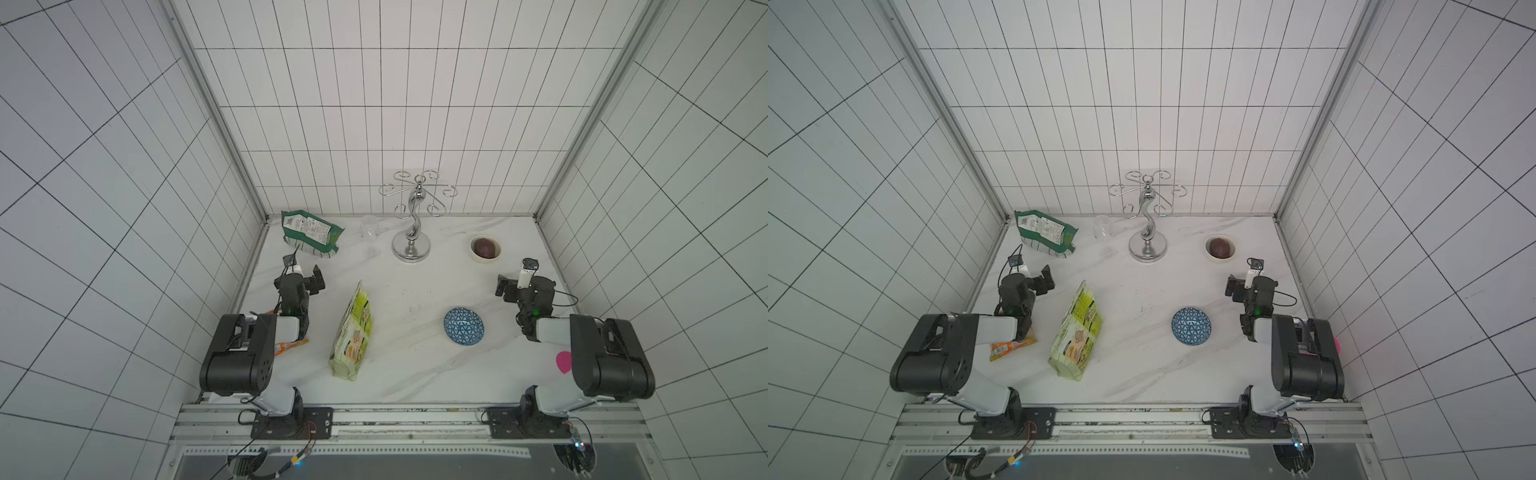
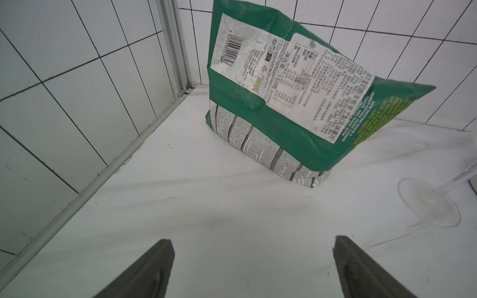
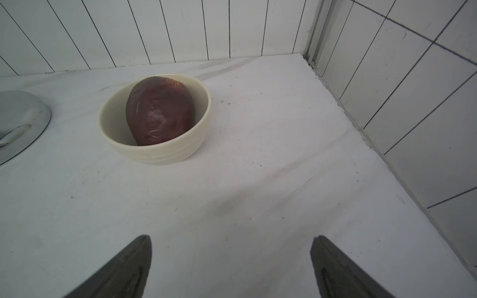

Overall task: Pour the oats into the breakfast bowl
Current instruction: Move the bowl to the center of the board.

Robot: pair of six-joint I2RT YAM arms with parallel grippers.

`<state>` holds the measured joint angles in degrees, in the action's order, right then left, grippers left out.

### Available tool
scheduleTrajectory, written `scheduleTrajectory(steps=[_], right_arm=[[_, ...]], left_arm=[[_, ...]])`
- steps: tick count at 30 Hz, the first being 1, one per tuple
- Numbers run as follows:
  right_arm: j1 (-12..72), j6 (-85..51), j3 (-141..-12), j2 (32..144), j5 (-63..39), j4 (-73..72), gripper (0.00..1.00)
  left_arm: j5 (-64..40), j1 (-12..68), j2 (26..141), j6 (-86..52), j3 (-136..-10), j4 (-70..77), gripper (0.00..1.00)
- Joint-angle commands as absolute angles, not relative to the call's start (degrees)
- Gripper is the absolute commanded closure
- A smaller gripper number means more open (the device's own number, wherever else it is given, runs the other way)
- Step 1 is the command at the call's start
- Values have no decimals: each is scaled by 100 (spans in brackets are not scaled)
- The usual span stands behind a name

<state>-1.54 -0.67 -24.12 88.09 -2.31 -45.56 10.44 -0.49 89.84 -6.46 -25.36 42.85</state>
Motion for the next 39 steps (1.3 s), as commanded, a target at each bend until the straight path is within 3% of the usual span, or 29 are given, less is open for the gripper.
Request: scheduleTrajectory(steps=[1,20,23,27,29,34,37,39], right_arm=[[-207,-110,-2522,8806,-211,-4509,1],[-202,-102,-2505,8791,-207,-4518,1],[-95,25,-2564,8588,-177,-4349,1],[31,-618,-3643,7602,411,-1596,1],[-19,-1122,-4279,7324,503,1,1],[-537,-3294,-4963,6992,-41,2424,1],[-703,-3331,-5238,6877,-718,3324,6],[-703,-3436,-5289,6685,-964,3758,4]], left_arm=[[1008,-68,8929,-615,-2606,4316,2],[1031,-61,8917,-634,-2589,4350,2],[1298,-23,8416,-685,-2749,3954,2],[2412,173,7301,-1816,-3904,638,2],[1985,175,6975,-2167,-4455,-420,2],[-113,31,6379,-2535,-5382,-2261,1],[-289,4,5867,-3082,-5163,-2420,1],[-420,-14,5627,-3255,-4929,-2264,1]])
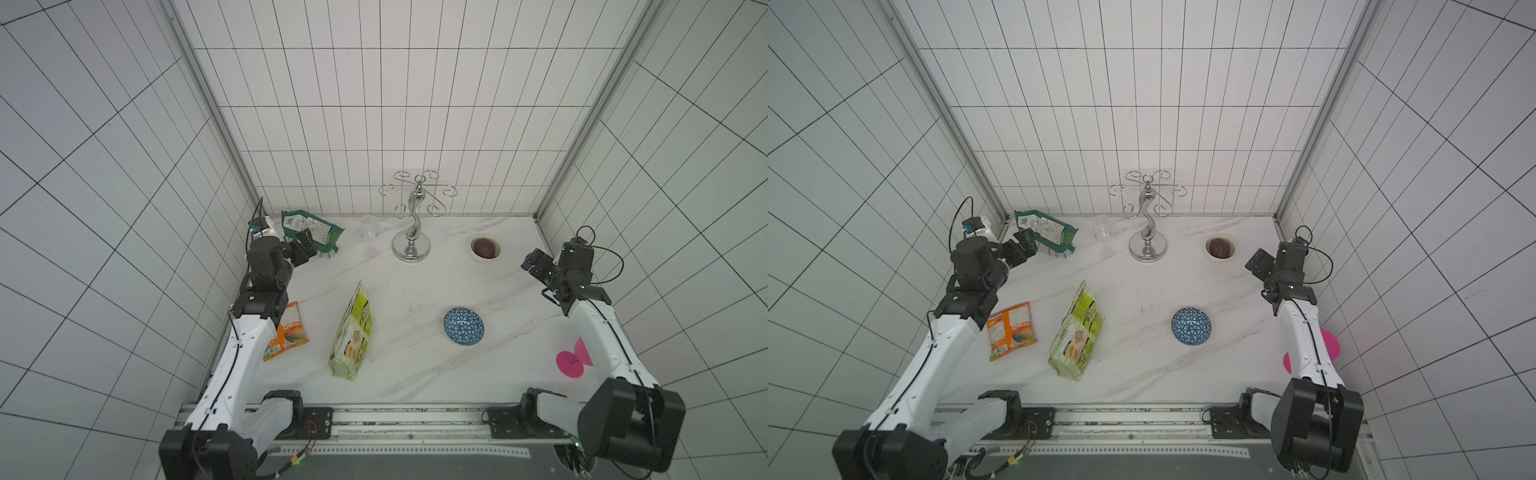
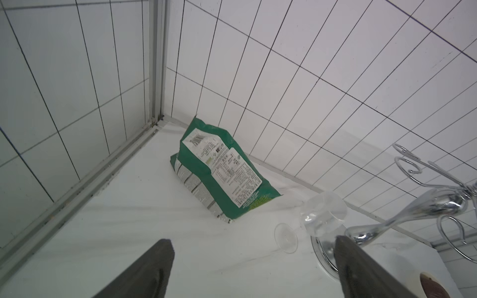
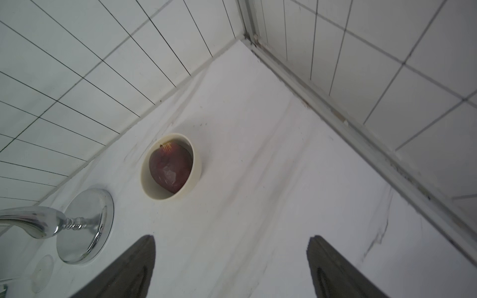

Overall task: Pour the oats into the breakfast bowl
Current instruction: Move the bowl to the center of the board.

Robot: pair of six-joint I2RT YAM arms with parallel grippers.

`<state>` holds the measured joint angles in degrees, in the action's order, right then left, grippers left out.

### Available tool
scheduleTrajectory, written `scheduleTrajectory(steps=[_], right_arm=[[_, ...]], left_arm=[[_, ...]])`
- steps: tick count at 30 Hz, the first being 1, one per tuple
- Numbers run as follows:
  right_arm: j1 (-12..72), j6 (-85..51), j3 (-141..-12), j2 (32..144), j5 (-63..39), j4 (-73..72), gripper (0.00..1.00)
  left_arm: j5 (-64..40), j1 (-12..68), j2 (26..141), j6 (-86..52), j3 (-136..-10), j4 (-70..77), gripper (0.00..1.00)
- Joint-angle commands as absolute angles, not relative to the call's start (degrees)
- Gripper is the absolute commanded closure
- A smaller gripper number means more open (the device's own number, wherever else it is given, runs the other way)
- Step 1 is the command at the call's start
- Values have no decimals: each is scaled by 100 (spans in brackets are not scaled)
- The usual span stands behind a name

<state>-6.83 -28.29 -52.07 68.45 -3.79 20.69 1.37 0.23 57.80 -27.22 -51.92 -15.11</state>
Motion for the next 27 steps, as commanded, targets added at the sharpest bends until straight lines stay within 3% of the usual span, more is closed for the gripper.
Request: scheduleTrajectory(steps=[1,4,10,16,18,27], right_arm=[[-699,-3399,-5274,6556,-1174,3913,1],[-558,-3291,-5125,6037,-1800,4164,0],[908,-4026,-4231,4956,-1205,4154,11],[2087,-4651,-3936,5595,-359,3963,30],[2334,-4723,-3929,5841,-92,3827,33],[2687,-4887,-3780,6684,135,3278,50]], left_arm=[[-472,-13,5579,-3234,-4957,-2365,1],[-419,-1,5571,-3069,-5284,-2994,1],[-465,251,5660,-2937,-5445,-3552,2],[-474,577,5545,-2872,-5523,-3662,2],[-495,637,5509,-2874,-5509,-3637,2],[-566,669,5530,-2909,-5459,-3581,2]])
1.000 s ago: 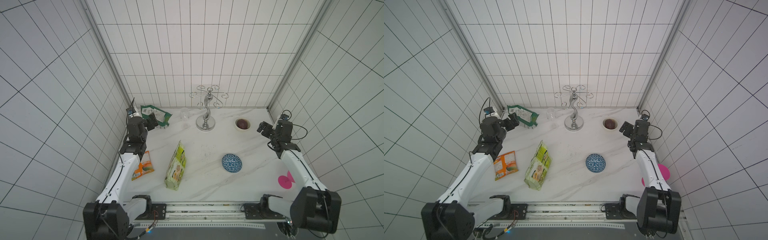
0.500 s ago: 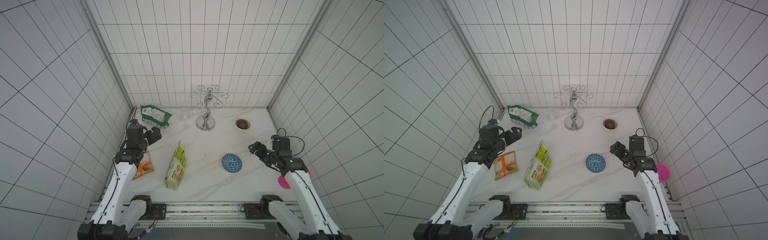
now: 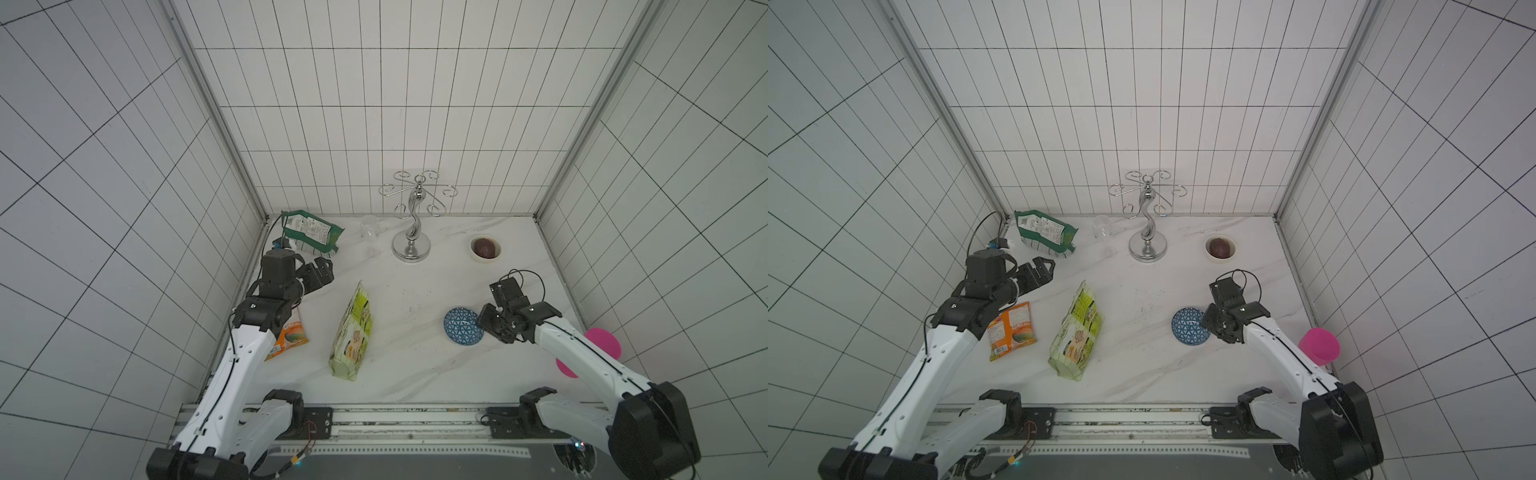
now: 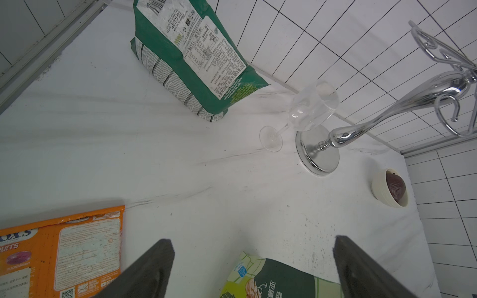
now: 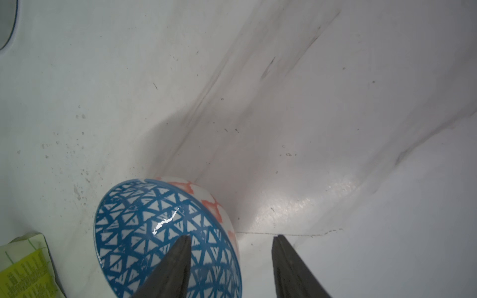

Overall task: Pour the oats into the breakfast bowl
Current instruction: Move the bowl to the center of the board.

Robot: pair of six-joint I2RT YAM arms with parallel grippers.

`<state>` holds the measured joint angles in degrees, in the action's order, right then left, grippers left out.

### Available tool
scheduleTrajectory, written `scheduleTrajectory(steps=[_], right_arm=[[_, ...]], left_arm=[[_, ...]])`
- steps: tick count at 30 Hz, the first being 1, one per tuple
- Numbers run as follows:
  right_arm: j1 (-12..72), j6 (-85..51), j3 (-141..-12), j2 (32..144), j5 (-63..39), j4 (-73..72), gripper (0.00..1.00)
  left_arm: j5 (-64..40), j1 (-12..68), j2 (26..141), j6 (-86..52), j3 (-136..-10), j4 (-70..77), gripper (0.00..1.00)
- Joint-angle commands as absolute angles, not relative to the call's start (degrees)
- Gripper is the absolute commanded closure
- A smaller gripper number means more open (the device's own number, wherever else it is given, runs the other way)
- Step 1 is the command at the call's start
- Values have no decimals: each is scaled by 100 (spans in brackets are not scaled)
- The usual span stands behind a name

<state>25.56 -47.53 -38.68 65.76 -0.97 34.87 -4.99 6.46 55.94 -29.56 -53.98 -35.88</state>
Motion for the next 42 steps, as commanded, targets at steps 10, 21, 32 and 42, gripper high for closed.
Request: scheduleTrajectory(steps=[10,21,32,42], right_arm=[[3004,-5137,-3617,6827,290,3049,64],[3230,-5309,-3638,6875,259,3061,97],[4781,-5714,-4463,7227,492,2952,100],[5660,-5485,-5580,8749,685,2937,100]], left_arm=[[-631,668,5597,-2970,-5414,-3520,1],[-781,676,5716,-3079,-5408,-3511,2],[-1087,677,5823,-3115,-5440,-3518,2],[-963,670,5872,-3122,-5458,-3568,2]])
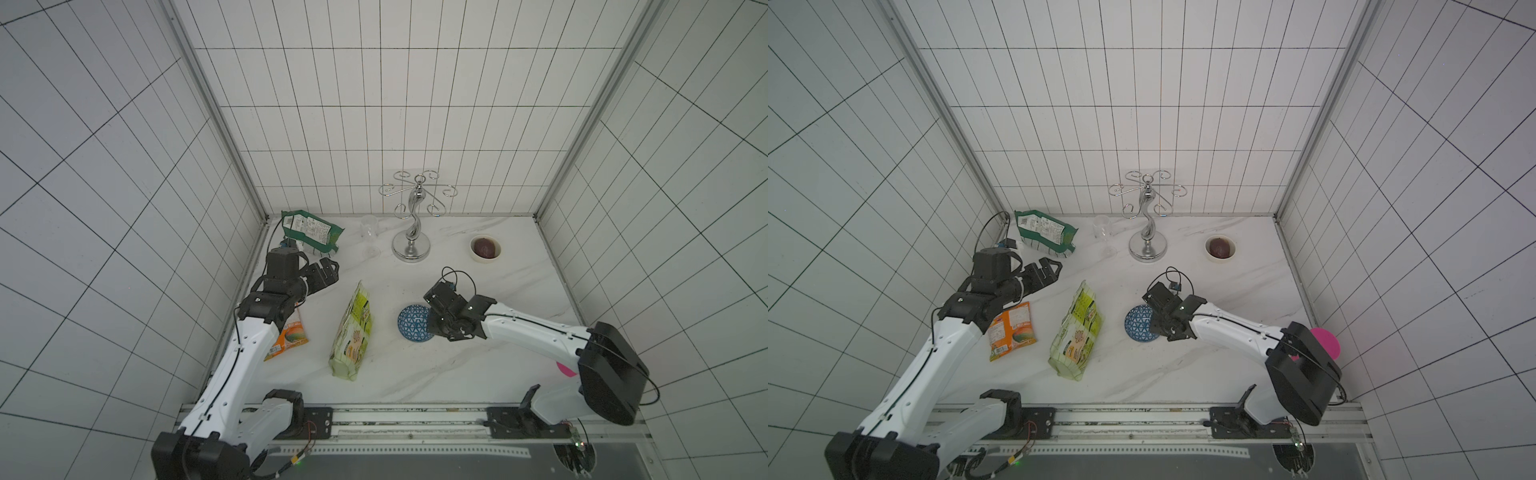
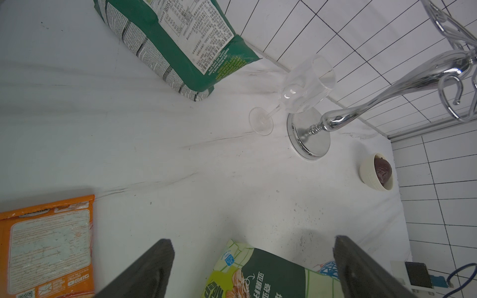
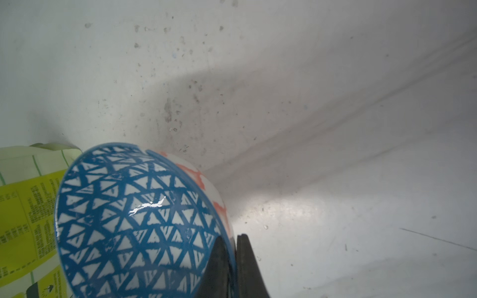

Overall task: Pour the oats into the breakfast bowl
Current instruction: Move the bowl to the center of the board.

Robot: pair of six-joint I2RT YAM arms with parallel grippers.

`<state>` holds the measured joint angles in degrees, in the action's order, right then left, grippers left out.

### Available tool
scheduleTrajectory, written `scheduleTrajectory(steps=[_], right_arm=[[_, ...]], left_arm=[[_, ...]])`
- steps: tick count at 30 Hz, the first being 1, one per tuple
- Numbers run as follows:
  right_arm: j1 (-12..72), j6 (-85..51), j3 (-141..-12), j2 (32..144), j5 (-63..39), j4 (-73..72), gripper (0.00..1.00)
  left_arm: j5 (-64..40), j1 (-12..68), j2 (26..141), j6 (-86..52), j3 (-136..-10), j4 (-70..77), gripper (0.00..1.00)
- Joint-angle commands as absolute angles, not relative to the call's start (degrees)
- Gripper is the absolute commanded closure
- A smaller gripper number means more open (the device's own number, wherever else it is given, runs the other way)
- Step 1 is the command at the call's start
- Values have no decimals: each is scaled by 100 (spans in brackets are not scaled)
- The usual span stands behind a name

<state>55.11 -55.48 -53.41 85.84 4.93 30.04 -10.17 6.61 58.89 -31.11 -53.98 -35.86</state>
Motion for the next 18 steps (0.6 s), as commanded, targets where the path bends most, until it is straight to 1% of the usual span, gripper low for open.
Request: scheduleTrajectory(steps=[1,6,7,8,10,13,14,16,18], right_arm=[[5714,-5491,-5644,8842,685,2920,100],[5902,-5529,-5788,9190,741,2927,100],[5919,-5571,-5771,9212,758,2927,99],[5929,-5613,-5750,9219,789,2933,95],[5934,-5673,-5699,9183,825,2959,83],[5940,-5701,-5674,8983,891,3031,56],[5939,-5685,-5670,8871,896,3069,45],[5964,-5659,-5726,8643,909,3187,34],[6059,-5626,-5864,8348,928,3290,30]], left_arm=[[-947,668,5863,-3127,-5458,-3568,2],[-877,670,5849,-3139,-5449,-3568,2],[-860,670,5850,-3138,-5442,-3576,2],[-835,672,5843,-3137,-5441,-3584,2],[-791,671,5821,-3146,-5440,-3586,1],[-640,662,5777,-3156,-5442,-3622,2],[-550,660,5744,-3162,-5441,-3635,2],[-322,651,5686,-3193,-5438,-3666,2],[-81,631,5591,-3234,-5425,-3698,2]])
